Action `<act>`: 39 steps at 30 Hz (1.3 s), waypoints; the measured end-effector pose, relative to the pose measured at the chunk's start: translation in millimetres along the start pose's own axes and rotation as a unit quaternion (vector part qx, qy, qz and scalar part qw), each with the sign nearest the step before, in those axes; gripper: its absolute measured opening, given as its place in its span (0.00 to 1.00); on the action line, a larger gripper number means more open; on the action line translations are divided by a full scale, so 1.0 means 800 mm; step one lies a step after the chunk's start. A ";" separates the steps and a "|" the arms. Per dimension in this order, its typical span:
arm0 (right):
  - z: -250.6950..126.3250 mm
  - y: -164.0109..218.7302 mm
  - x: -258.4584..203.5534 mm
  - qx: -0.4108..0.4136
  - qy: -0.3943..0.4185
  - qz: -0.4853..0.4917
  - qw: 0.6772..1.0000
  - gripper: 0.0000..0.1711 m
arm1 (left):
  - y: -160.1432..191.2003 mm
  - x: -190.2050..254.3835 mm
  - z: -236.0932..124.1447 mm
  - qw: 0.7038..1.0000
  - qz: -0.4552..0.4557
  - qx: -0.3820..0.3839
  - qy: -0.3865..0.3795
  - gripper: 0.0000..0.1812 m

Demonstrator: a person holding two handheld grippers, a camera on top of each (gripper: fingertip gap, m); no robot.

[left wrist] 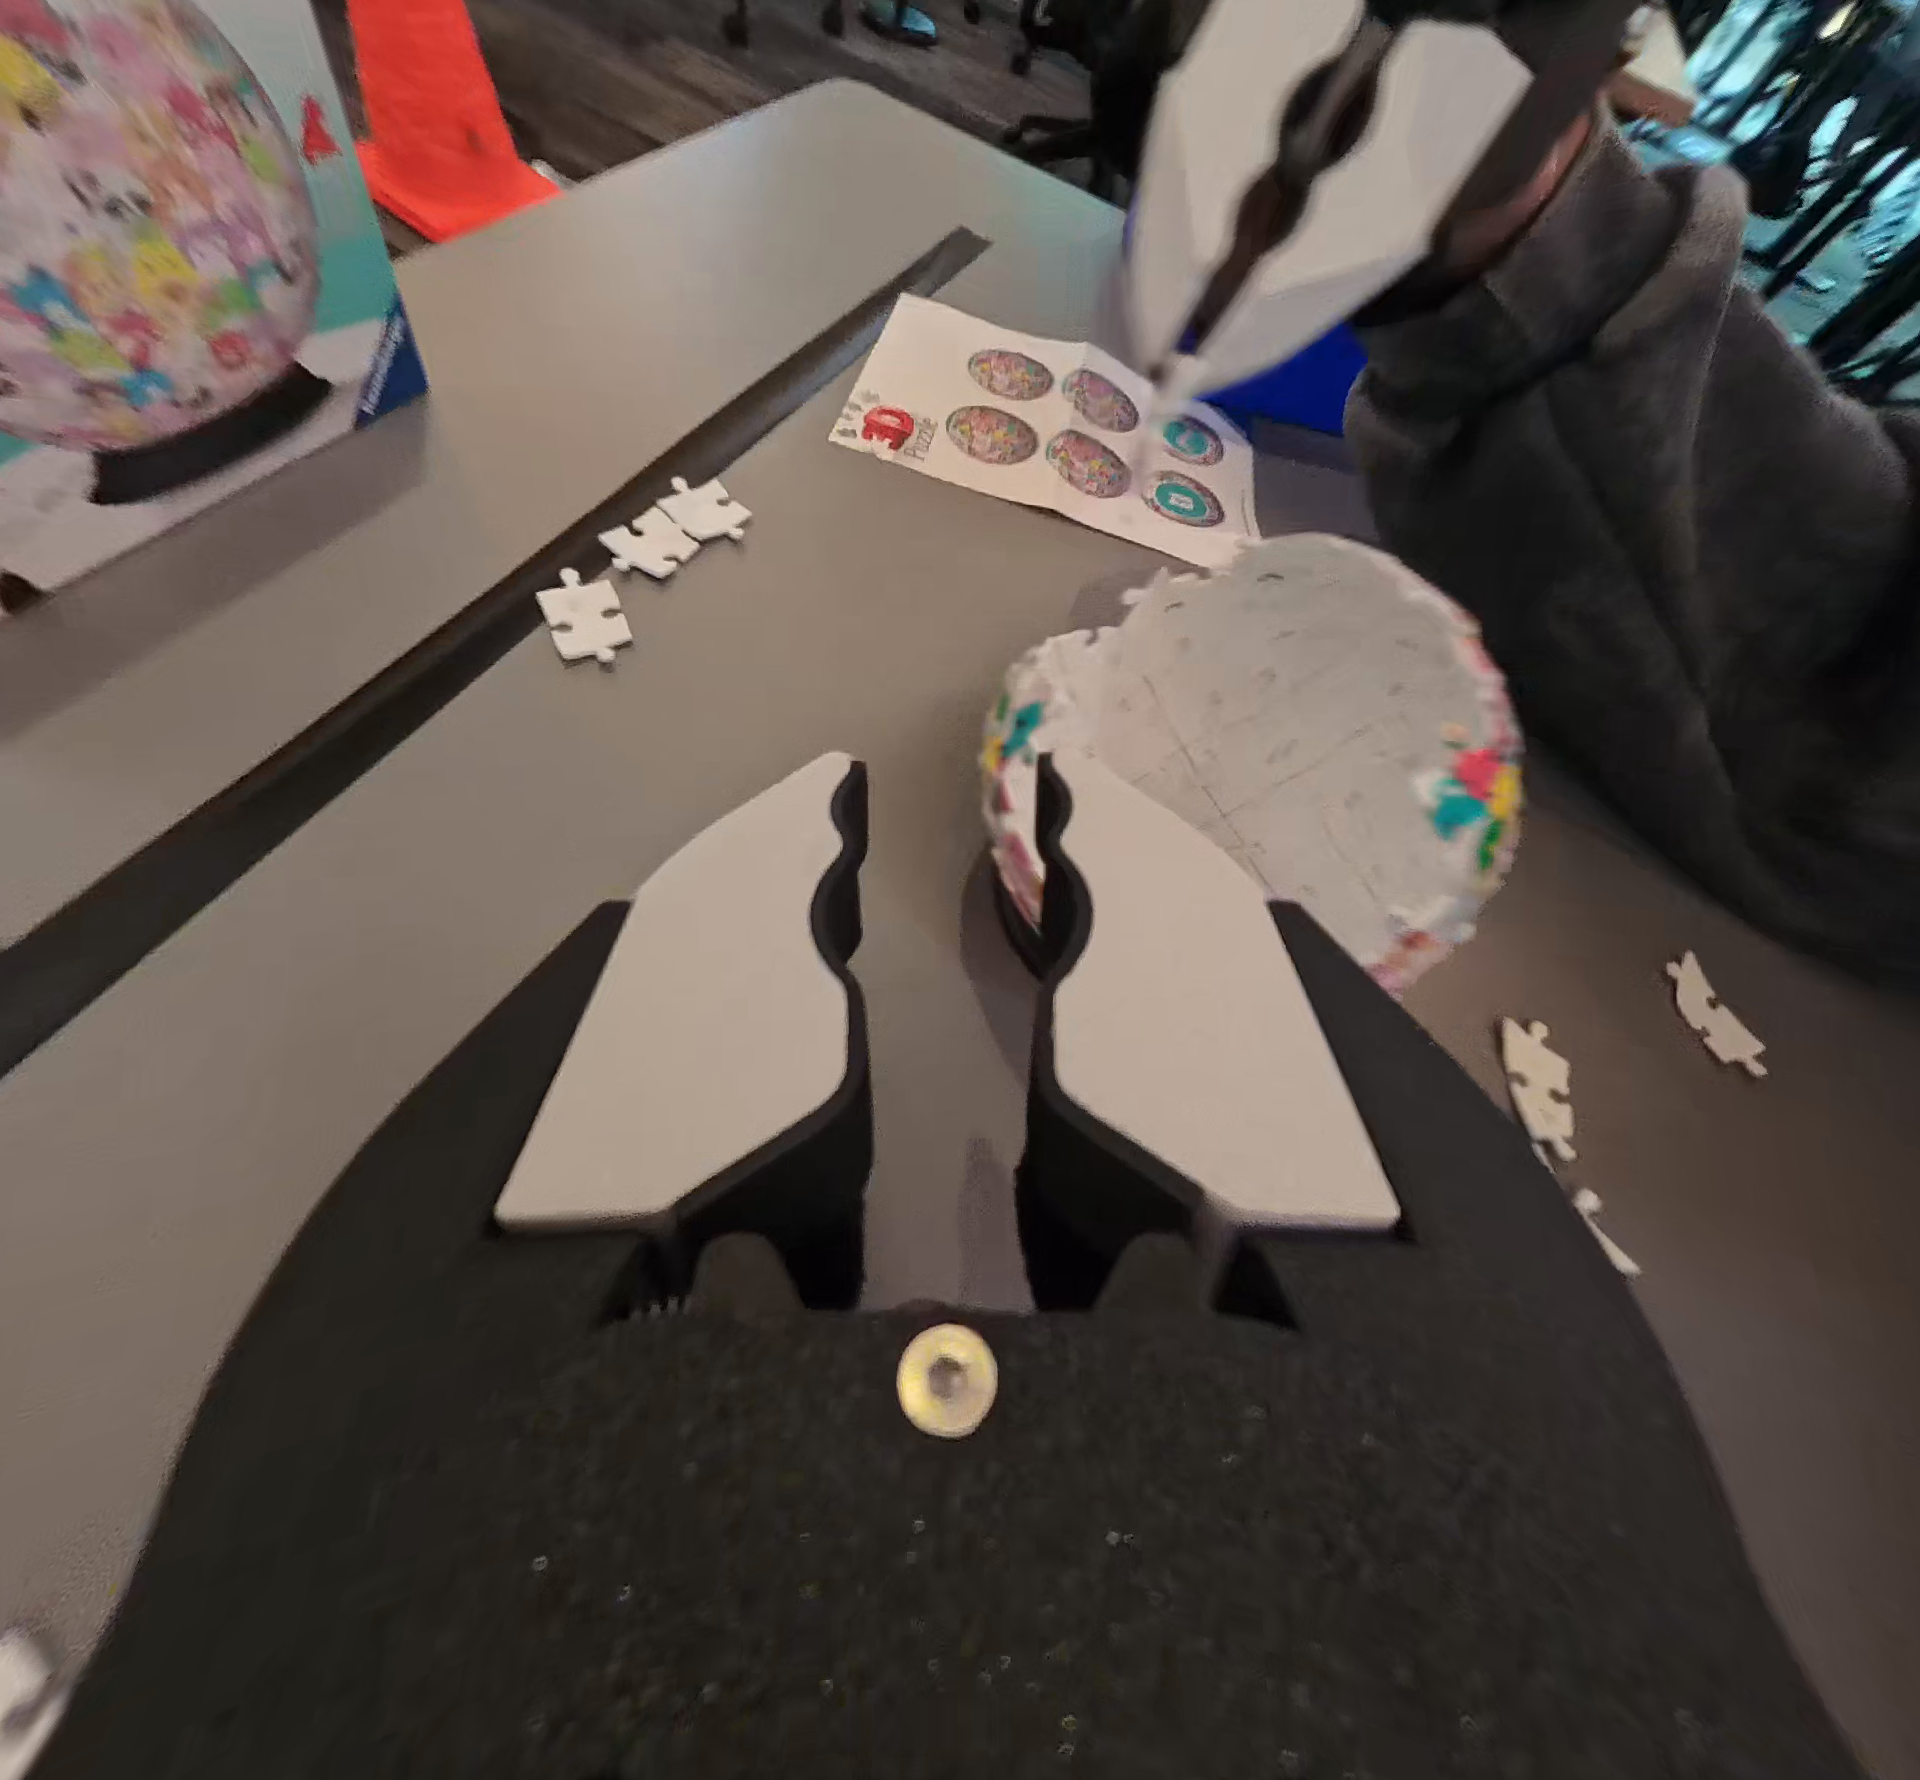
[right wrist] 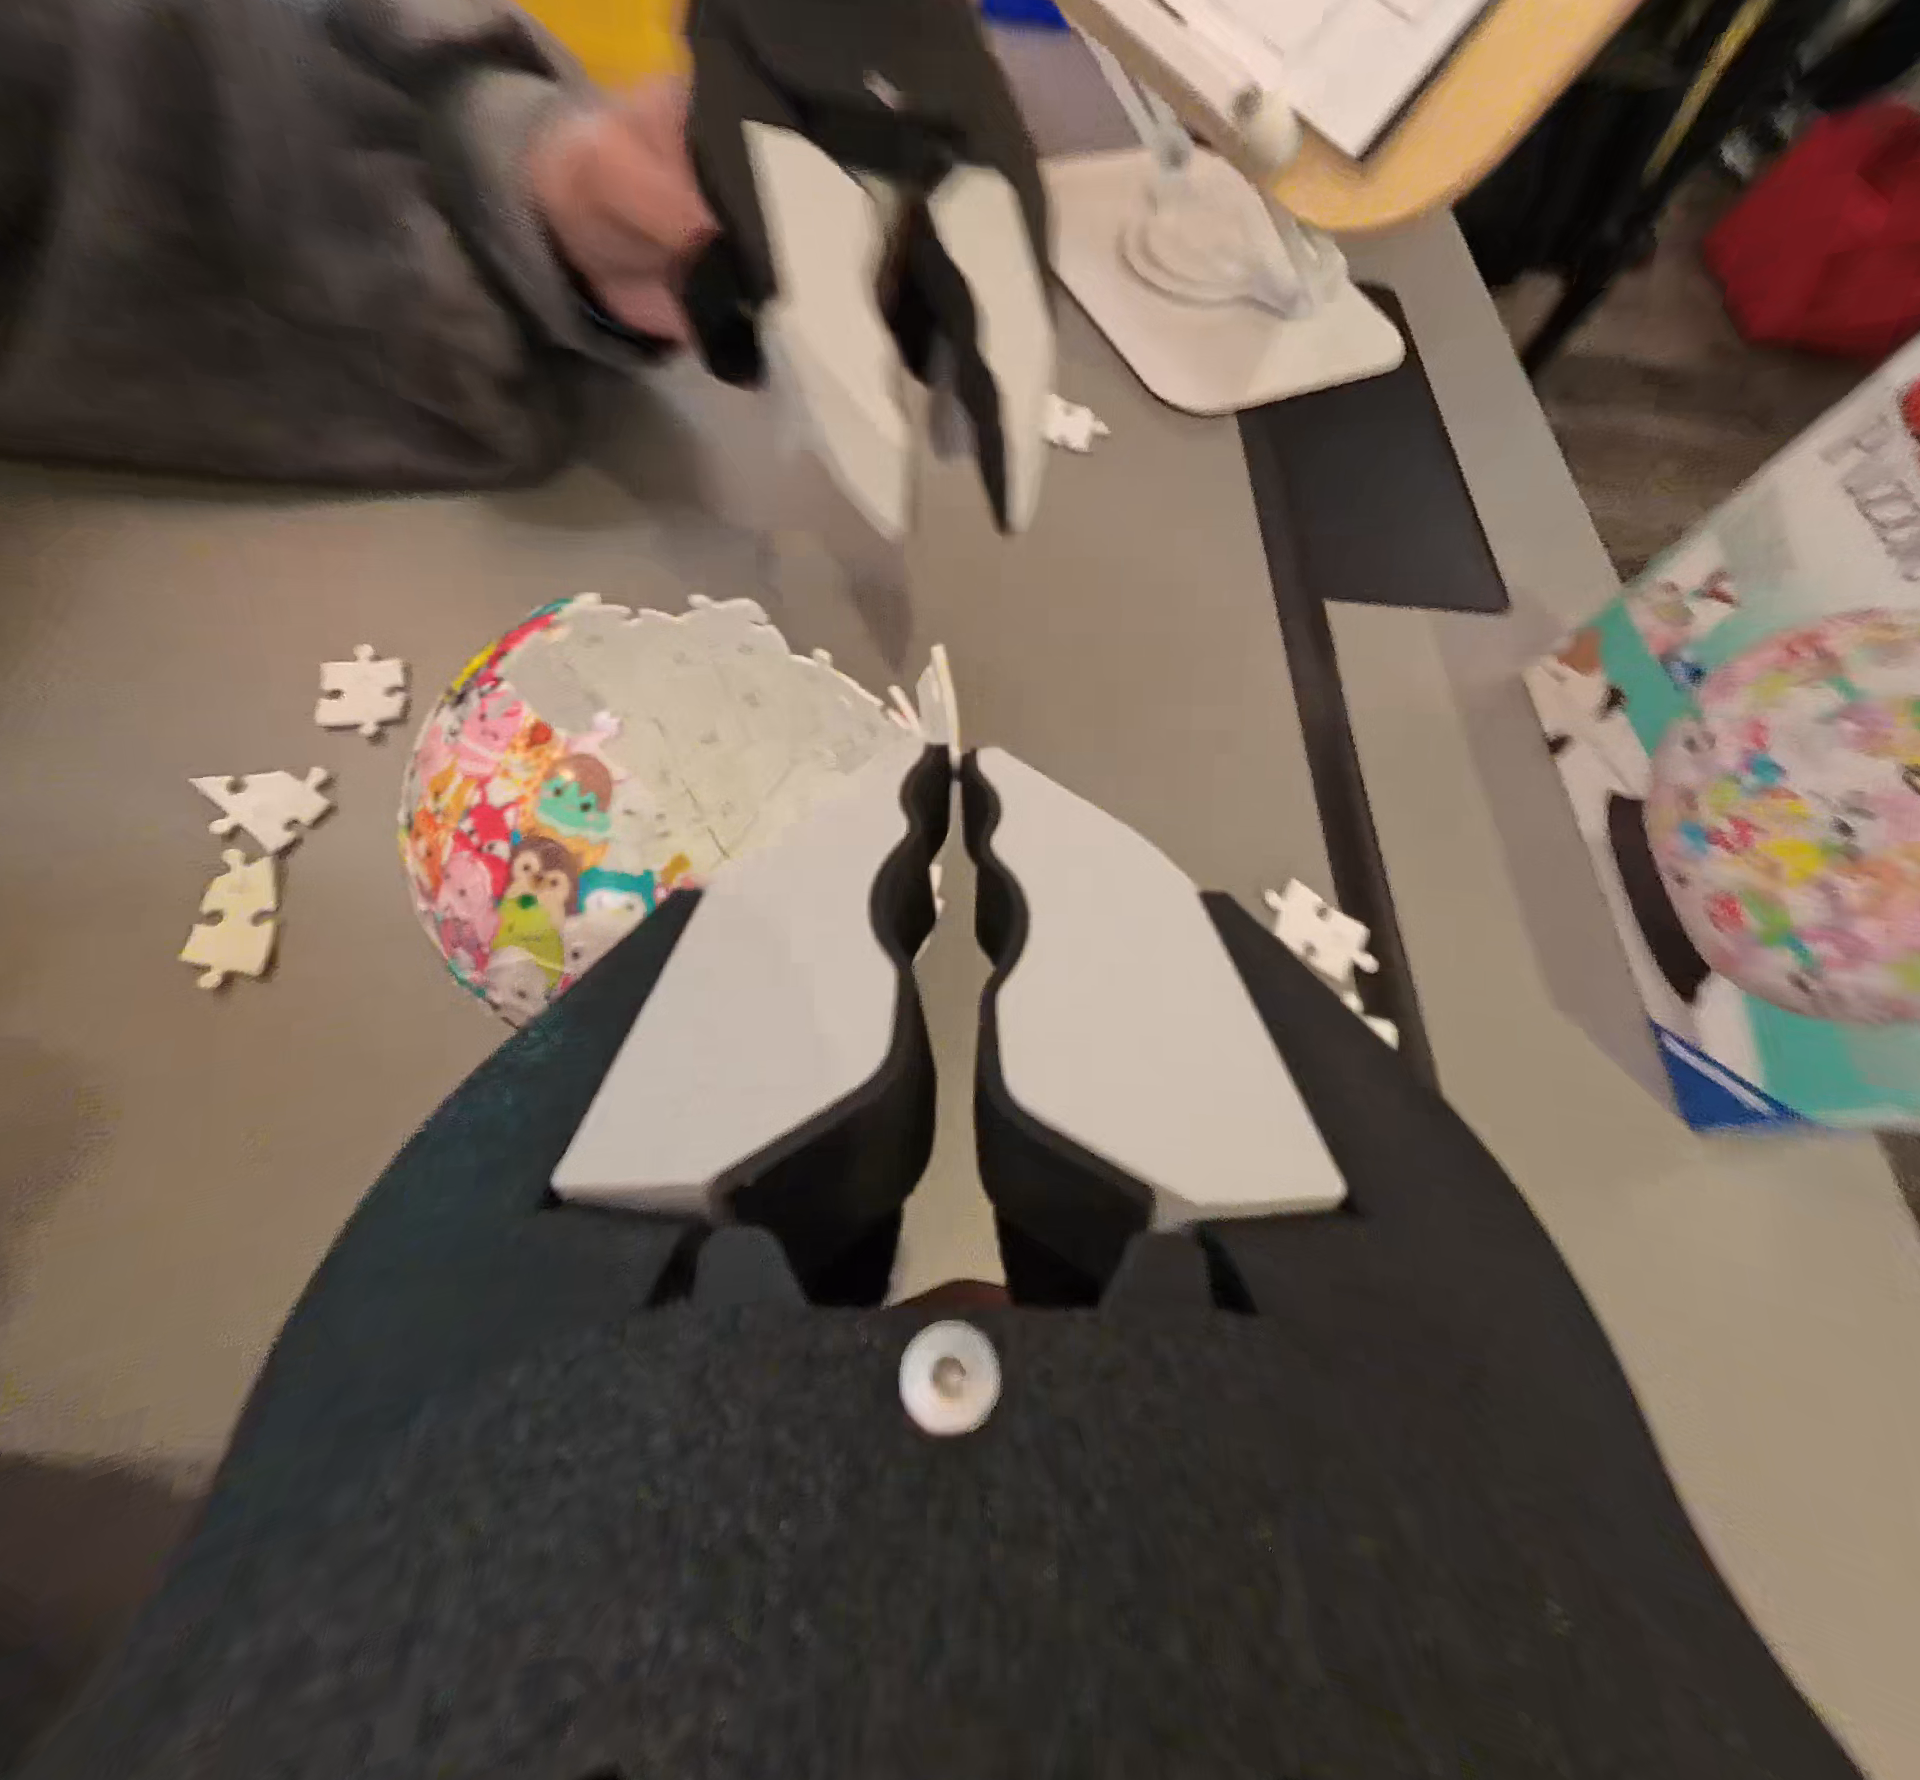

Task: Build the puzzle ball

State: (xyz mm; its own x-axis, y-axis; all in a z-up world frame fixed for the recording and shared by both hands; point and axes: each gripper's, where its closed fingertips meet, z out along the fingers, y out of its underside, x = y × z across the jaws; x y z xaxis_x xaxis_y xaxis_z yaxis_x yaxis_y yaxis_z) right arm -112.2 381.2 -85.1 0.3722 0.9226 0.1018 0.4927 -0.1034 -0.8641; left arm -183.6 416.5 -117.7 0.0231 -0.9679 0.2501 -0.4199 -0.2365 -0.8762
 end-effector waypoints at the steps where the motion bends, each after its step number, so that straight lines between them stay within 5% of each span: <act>1: 0.002 0.004 -0.004 0.019 -0.008 -0.006 1.000 0.01 | 0.003 -0.010 0.012 1.000 -0.009 -0.001 0.011 0.16; 12: 0.026 0.045 -0.001 -0.023 -0.010 -0.032 0.999 0.01 | 0.000 -0.055 0.103 0.997 -0.006 0.018 0.069 0.05; 28: 0.048 0.067 -0.003 -0.058 -0.007 -0.035 0.998 0.01 | -0.001 -0.046 0.094 0.997 0.071 0.041 0.007 0.11; 39: 0.049 0.068 -0.001 -0.084 0.021 -0.055 0.995 0.01 | 0.003 -0.045 0.097 0.998 0.045 0.030 0.033 0.11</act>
State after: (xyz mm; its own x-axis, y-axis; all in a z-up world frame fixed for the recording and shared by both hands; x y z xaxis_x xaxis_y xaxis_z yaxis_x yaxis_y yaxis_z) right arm -116.4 389.4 -151.3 0.3400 0.9155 0.2153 0.6558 -0.0667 -0.7520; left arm -114.9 443.9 -161.1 -0.0719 -0.9783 0.1942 -0.3633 -0.1557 -0.9186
